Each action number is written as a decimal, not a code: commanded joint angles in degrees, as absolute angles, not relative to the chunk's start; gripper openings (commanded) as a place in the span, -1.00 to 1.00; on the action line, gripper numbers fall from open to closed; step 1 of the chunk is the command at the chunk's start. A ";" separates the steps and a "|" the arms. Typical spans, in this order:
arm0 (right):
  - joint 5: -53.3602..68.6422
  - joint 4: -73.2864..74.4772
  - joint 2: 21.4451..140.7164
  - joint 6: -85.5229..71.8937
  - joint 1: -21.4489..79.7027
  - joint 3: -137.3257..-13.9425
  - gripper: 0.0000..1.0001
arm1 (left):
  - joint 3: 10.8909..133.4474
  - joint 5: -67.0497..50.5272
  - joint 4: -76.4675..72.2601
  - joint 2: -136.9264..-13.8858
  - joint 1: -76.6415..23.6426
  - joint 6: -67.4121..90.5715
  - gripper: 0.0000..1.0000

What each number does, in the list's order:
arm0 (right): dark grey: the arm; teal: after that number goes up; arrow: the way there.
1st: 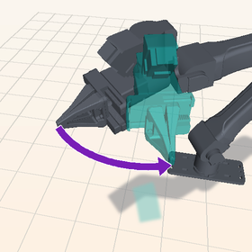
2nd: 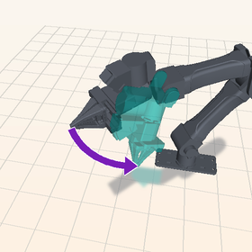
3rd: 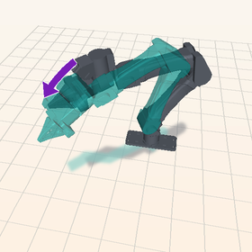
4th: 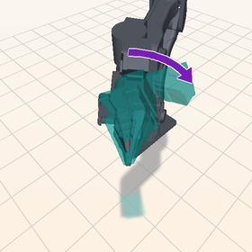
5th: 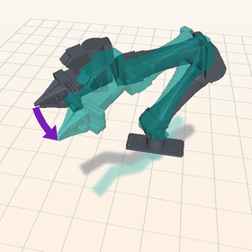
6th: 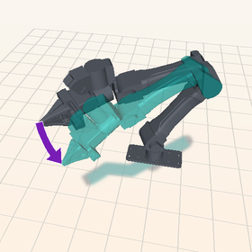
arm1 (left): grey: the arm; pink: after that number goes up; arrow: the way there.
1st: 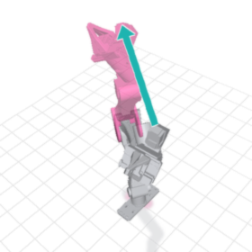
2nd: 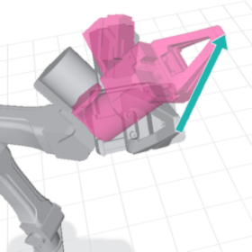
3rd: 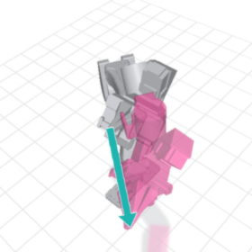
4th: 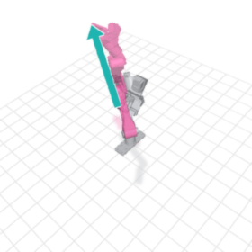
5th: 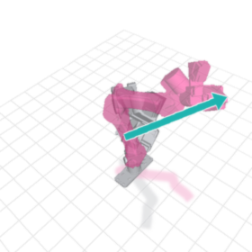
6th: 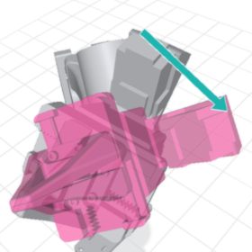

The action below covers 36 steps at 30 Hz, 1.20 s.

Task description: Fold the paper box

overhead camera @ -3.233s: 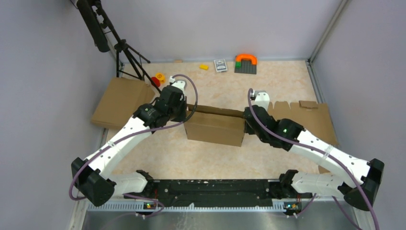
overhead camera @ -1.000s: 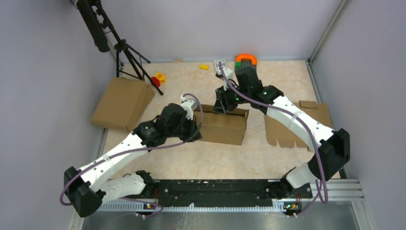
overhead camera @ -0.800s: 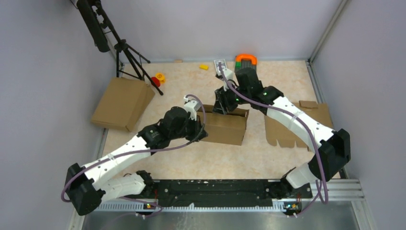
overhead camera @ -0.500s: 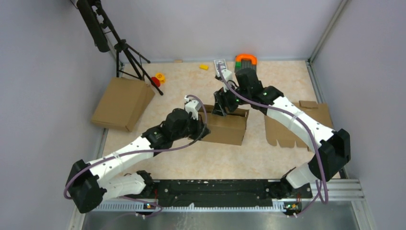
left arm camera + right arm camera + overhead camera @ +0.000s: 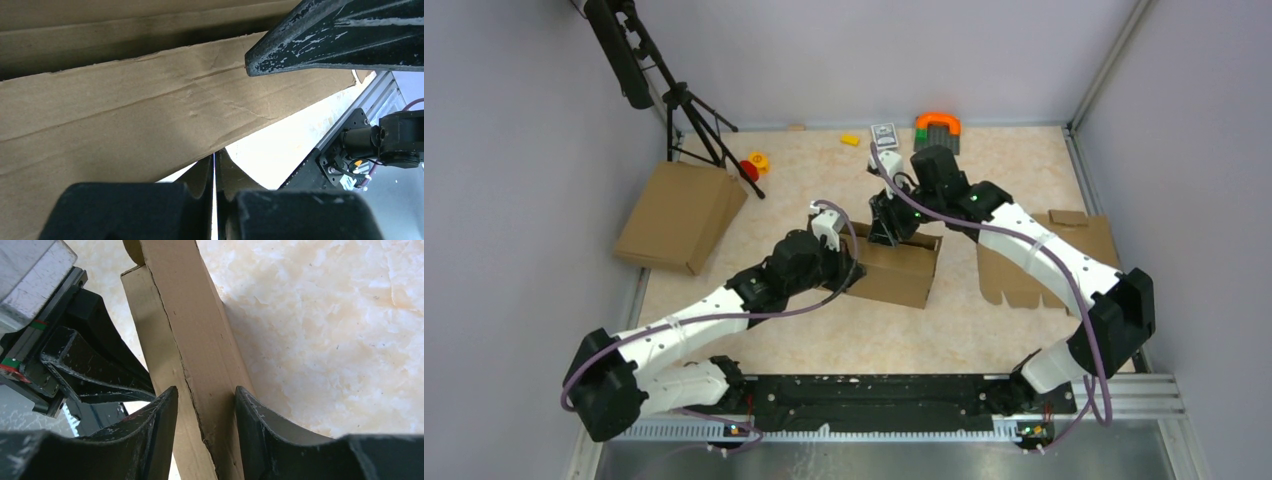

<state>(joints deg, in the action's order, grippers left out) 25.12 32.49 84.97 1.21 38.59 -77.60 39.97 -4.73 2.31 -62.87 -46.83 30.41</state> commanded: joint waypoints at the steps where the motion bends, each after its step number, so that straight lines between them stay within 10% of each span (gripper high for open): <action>1: 26.23 31.79 83.62 2.26 40.10 -76.83 -0.11 | 39.54 -3.01 -2.67 -63.54 -46.93 30.76 -1.00; 36: 16.68 18.72 73.37 -1.07 46.00 -60.08 -0.10 | 36.67 -1.42 -7.71 -63.57 -47.64 32.23 -1.00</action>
<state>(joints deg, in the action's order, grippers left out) 16.27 17.50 74.65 1.41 44.21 -62.13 36.84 -3.99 -2.66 -63.40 -47.59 31.70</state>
